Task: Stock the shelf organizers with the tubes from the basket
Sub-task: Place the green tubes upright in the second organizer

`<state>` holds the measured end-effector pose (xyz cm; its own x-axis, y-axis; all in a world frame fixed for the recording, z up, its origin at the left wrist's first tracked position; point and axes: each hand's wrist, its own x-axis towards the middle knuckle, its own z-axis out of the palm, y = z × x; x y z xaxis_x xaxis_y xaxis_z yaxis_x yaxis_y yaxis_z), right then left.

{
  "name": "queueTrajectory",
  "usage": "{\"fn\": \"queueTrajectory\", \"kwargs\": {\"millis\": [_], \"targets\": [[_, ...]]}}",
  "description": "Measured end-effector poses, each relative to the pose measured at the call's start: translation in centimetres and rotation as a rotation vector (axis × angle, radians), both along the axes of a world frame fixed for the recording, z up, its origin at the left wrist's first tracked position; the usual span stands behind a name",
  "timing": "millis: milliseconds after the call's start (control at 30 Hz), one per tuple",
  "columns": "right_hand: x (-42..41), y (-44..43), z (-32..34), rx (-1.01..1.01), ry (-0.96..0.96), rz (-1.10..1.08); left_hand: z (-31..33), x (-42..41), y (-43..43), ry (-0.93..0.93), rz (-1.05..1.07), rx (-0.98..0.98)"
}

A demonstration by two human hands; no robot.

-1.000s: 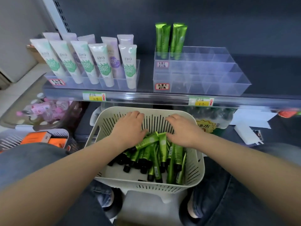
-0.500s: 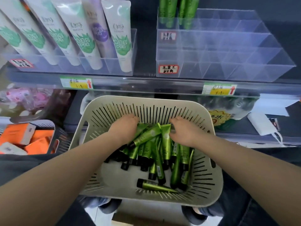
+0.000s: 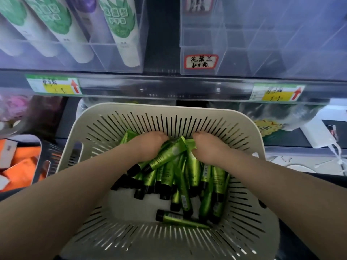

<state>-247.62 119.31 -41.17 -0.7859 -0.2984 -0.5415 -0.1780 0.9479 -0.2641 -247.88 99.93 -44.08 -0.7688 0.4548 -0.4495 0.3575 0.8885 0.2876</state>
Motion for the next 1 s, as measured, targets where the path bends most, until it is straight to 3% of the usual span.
{"fn": "queueTrajectory", "kwargs": {"millis": [267, 1000], "targets": [[-0.1, -0.2, -0.2, 0.038, 0.033, 0.003, -0.2, 0.1, -0.5, -0.054, -0.069, -0.045], [0.9, 1.2, 1.5, -0.122, 0.043, -0.11, 3.1, 1.4, -2.1, -0.18, -0.121, -0.093]]}}
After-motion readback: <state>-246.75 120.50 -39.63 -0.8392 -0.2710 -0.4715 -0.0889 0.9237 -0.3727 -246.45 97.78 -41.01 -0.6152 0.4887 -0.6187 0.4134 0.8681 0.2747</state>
